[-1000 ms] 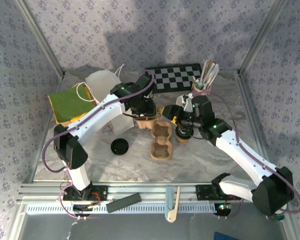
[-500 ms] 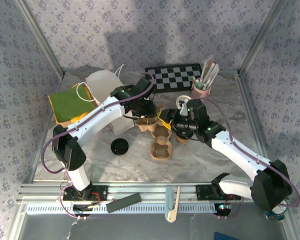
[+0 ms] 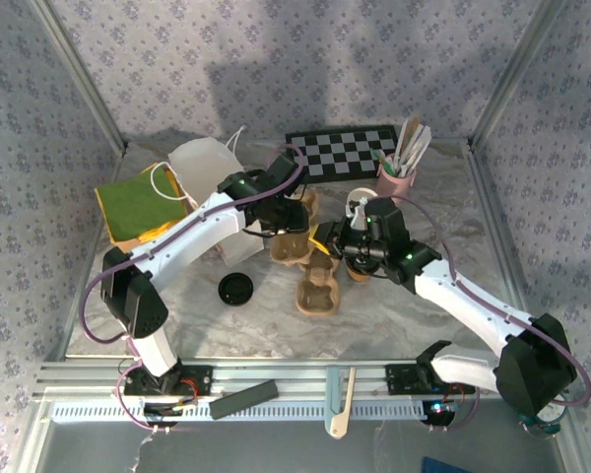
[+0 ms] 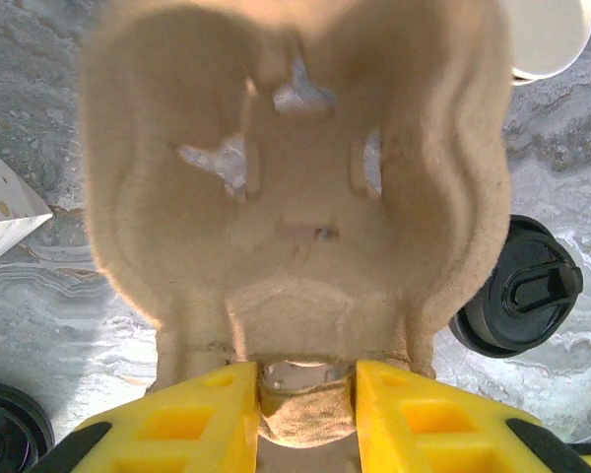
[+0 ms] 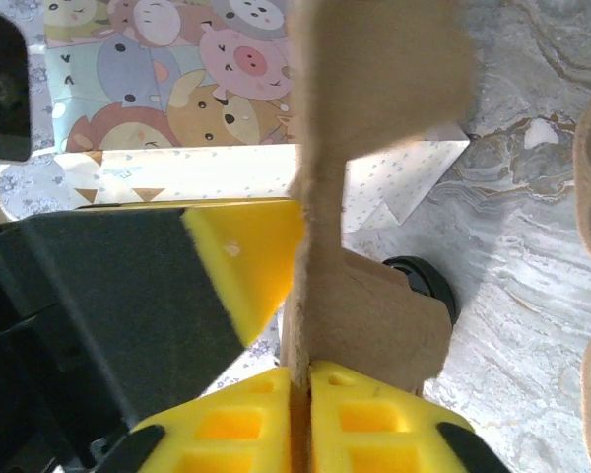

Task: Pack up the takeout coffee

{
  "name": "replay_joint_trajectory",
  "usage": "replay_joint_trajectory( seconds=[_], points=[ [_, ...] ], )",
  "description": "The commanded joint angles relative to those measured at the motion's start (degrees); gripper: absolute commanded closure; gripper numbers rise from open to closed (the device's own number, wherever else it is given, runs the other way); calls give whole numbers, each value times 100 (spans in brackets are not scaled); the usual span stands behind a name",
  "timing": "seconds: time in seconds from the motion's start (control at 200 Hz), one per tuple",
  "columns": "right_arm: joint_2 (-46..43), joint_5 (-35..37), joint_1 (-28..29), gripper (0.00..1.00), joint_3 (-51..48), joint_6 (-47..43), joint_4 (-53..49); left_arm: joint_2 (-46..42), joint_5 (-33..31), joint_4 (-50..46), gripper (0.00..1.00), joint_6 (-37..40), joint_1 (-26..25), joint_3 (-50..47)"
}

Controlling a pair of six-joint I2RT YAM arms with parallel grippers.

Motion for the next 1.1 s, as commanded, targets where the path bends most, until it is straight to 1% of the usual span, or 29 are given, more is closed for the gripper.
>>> replay_joint_trajectory(
  seconds=[0.0, 0.07, 0.13, 0.2, 0.34, 0.425, 0.485, 0.59, 0.675, 0.805, 0.84, 0.87, 1.094],
  points=[
    [-79, 32, 15, 95, -46, -60, 27, -280, -13, 37, 69, -75, -59, 17],
    [-132, 50, -7, 100, -23, -176, -83, -345, -110, -56, 65, -83, -49, 86],
    [-185, 57, -36, 100, -3, -326, -175, -422, -145, -151, 62, -113, 3, 147],
    [-251, 59, -88, 100, 44, -524, -324, -548, -105, -159, 52, -148, 109, 206],
    [-324, 52, -146, 100, 207, -1006, -549, -806, 12, -90, 38, -260, 276, 216],
    [-297, 28, -145, 100, 367, -1307, -679, -846, 135, -93, 27, -345, 300, 265],
    [-284, 71, -118, 100, 473, -1530, -803, -835, 151, -171, 26, -385, 299, 326],
    [-286, 156, -102, 100, 560, -1801, -886, -780, 188, -272, 19, -419, 299, 362],
    [-282, 233, -82, 100, 630, -1949, -904, -705, 293, -336, 11, -492, 292, 398],
    [-208, 282, -30, 100, 812, -2144, -1054, -525, 339, -554, 7, -542, 282, 585],
    [-193, 288, -16, 100, 841, -2180, -1078, -501, 345, -572, 2, -538, 287, 608],
    [-182, 293, -4, 100, 866, -2194, -1090, -479, 366, -582, 1, -542, 285, 618],
    [-171, 313, 54, 100, 879, -2215, -1051, -299, 486, -516, 2, -502, 256, 663]
  ],
)
